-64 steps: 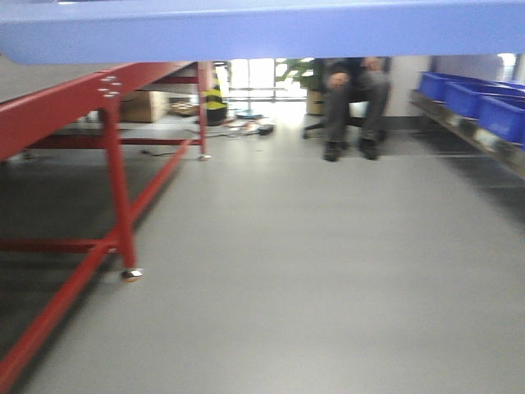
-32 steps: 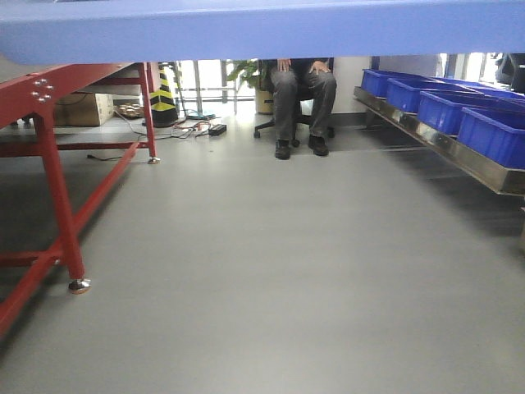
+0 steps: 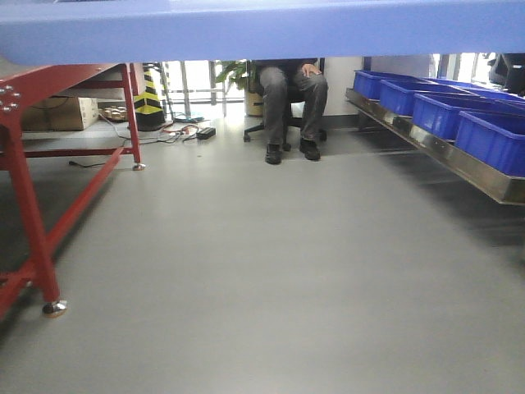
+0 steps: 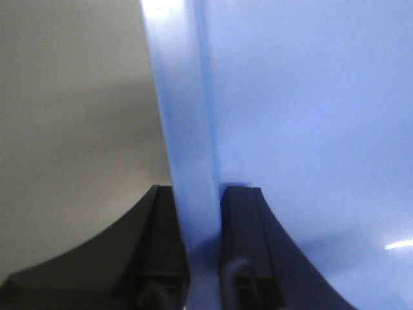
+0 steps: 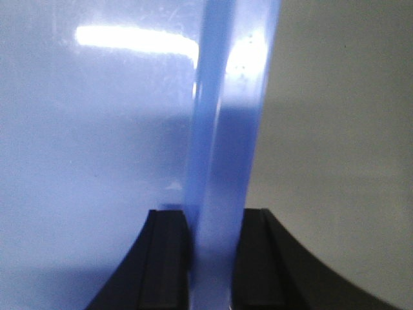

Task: Grab blue tray and place on right shelf
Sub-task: 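Carry the tray with both grippers while driving toward the shelf rack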

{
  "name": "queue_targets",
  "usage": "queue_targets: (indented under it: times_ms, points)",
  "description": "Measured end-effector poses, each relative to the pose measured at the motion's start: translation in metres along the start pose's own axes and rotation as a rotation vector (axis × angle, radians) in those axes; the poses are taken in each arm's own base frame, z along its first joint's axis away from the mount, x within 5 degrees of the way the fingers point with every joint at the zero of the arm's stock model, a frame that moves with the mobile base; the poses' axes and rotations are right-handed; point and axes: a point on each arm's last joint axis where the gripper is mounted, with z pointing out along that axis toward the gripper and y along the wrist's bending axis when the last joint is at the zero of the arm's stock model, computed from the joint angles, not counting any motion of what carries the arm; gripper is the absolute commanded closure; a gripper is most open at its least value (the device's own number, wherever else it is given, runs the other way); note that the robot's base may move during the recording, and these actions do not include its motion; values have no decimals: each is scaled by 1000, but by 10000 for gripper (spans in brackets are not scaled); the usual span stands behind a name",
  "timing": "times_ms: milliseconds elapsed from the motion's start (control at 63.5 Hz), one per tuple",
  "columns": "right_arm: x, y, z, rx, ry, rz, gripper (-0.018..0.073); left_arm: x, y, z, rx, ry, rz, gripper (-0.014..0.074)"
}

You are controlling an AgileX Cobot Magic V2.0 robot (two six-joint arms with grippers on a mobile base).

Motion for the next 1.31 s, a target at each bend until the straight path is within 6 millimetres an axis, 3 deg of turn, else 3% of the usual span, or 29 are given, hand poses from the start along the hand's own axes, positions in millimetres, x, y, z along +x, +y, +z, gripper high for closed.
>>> queue_targets:
  times_ms: [1306]
  points:
    - [0, -1, 0, 6, 0, -2, 503, 1, -2, 0, 17, 12, -7, 645]
